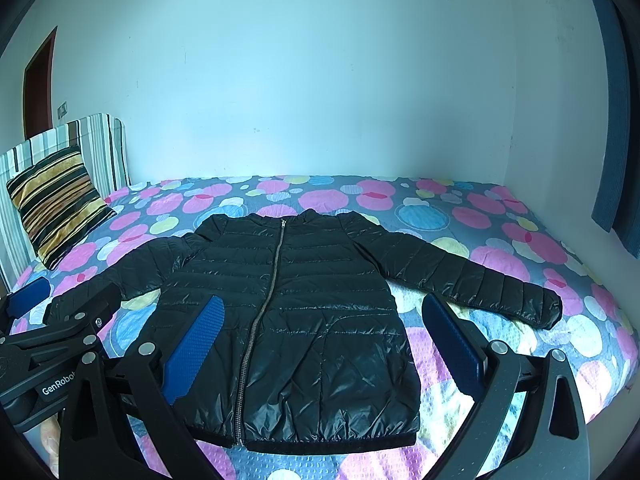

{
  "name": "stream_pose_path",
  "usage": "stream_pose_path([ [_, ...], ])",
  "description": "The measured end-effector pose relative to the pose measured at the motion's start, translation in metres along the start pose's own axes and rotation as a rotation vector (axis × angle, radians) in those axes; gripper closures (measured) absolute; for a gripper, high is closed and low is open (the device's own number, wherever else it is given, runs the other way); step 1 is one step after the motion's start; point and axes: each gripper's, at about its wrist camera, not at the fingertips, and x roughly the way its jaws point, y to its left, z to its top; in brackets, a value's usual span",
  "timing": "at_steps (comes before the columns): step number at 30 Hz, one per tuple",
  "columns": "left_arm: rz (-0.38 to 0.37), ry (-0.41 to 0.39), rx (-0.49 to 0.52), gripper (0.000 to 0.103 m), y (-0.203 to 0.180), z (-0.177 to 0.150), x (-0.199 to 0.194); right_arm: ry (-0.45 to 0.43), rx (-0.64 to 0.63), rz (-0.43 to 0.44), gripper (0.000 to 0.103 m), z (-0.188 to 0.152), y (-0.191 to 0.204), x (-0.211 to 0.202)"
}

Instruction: Fold large clothes

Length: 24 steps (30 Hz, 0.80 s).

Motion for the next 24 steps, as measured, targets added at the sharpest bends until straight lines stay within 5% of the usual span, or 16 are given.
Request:
stream_pose_path([
  [24,-0.002,0.001,0.003,0.002,-0.0048,0.0001,-0.0023,0.001,0.004,0.002,0.005,-0.0019,-0.0004,0.0004],
])
